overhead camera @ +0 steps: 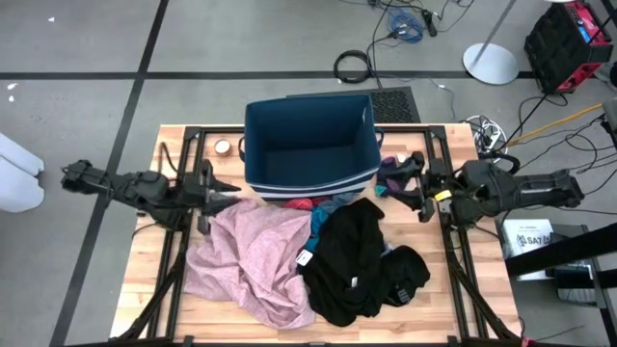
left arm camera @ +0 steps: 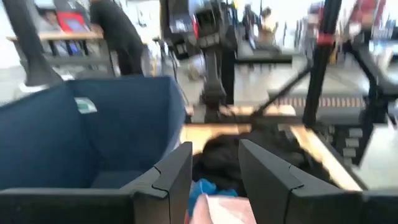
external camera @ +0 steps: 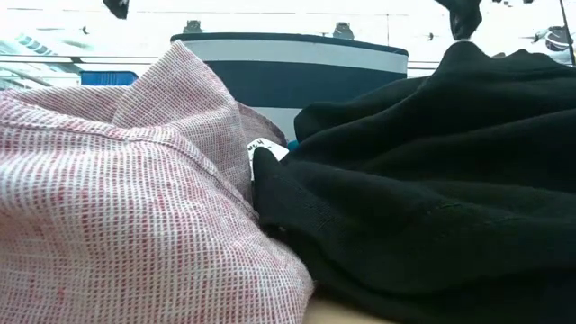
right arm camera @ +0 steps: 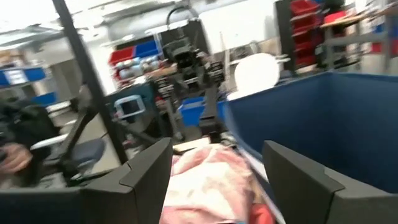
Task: Sort clothes
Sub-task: Put the pink sock into the blue laundry bin
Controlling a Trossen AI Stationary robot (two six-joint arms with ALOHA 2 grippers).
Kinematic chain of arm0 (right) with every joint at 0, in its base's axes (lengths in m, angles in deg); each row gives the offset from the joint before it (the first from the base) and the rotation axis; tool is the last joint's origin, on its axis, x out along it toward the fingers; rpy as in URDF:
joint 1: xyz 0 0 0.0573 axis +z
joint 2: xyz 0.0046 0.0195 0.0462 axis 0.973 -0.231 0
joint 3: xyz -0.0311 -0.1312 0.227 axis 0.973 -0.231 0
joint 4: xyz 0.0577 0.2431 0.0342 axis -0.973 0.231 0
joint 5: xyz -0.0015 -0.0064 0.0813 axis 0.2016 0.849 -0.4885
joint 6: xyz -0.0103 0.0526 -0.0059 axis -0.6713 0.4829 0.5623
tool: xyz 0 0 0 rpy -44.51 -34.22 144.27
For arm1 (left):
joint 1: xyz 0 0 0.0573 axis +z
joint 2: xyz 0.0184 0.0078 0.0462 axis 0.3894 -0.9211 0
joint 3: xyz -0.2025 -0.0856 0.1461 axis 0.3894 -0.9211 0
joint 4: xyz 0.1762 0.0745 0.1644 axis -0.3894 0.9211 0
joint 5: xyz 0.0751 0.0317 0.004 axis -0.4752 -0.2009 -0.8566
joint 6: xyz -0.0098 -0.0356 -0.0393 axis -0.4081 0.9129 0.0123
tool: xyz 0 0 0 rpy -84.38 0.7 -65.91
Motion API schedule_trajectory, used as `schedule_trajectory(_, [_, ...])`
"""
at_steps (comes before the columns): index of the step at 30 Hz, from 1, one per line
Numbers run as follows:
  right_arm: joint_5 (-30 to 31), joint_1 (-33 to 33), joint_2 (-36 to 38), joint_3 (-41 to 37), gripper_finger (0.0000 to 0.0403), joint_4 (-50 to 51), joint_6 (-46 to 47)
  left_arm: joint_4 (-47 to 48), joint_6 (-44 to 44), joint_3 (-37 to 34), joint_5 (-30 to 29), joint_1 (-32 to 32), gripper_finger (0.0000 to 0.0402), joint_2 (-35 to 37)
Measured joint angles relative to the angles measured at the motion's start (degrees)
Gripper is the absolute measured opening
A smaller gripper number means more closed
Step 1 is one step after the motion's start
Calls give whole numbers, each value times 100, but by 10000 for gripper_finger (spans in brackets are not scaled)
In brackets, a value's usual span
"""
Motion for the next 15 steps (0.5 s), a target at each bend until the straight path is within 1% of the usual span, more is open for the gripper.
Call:
schedule_trajectory(3, [-446,9,-258,275,238,91,168,335,173,398,288,-37,141,-572])
schedule_trajectory(5, [-720,38,-453,396,238,96,272,365,263,586,555,-123,141,-928])
schedule_trajectory(9, [-1041,221,-846,501,238,82,364,618,455,968,1047,-348,141,-1496])
schedule_trajectory(11, [-1170,342,-1037,506,238,69,413,615,602,1138,1174,-459,141,-1714])
schedule_trajectory(15, [-1417,647,-1401,506,238,50,635,573,841,1260,1198,-681,141,-2116])
